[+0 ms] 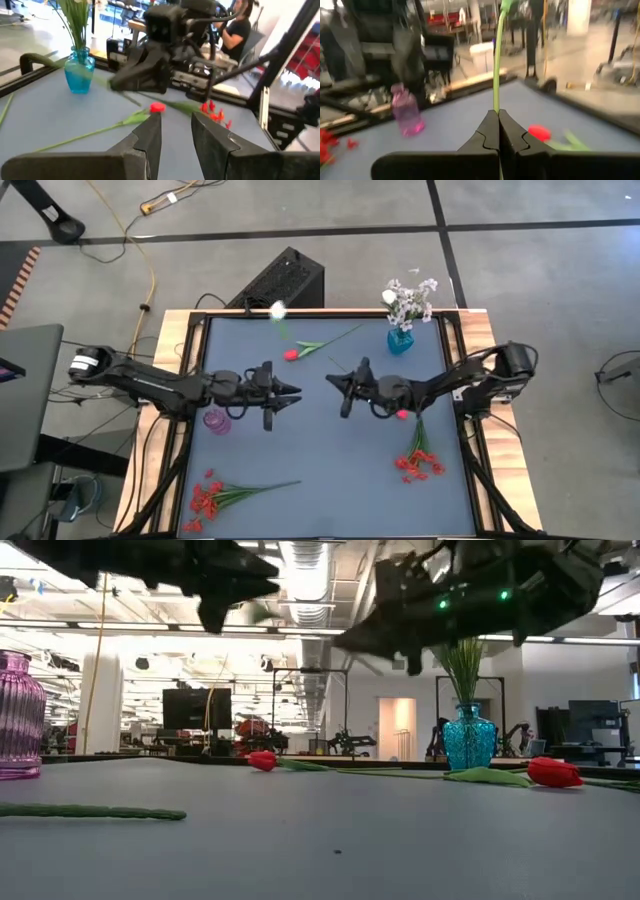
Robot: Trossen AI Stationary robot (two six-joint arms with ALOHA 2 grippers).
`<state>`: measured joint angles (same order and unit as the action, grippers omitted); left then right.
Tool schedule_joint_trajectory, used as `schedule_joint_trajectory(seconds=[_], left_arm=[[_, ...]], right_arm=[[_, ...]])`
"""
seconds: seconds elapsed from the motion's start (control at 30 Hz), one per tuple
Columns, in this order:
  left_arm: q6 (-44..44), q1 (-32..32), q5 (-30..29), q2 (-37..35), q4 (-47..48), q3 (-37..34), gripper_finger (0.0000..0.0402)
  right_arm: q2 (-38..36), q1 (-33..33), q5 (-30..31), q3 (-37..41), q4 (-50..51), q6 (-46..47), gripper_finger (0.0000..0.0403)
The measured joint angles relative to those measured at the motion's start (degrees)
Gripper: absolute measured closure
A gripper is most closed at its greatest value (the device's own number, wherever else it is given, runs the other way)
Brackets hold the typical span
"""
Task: Sort flowers into vase by color
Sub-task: Put the white flower into the blue vase
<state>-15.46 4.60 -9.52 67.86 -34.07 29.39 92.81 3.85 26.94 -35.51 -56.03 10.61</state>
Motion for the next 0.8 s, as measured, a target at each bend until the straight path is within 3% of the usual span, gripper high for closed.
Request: schedule_joint_trajectory(seconds=[0.23, 0.47, 0.67, 0.8], left_arm=[[-3.26, -7.12, 3.25, 7.85, -15.4, 0.0, 0.0305], [-5.69, -12.21, 9.2, 8.21, -20.24, 0.04, 0.0287], [-6.87, -13.14, 6.89, 8.21, -20.27, 0.04, 0.0251], [-7.82, -12.85, 1.6, 8.5, -20.49, 0.09, 0.0226]], right_arm=[[-5.08, 0.29, -0.45, 0.33, 0.32, -5.16, 0.0387], [-5.41, -0.32, -1.48, 0.33, 0.0, -5.1, 0.0387], [-5.41, -0.65, -1.44, 0.33, -0.24, -5.05, 0.0387], [-4.3, -0.63, -1.45, 0.26, -1.4, -4.22, 0.0387]])
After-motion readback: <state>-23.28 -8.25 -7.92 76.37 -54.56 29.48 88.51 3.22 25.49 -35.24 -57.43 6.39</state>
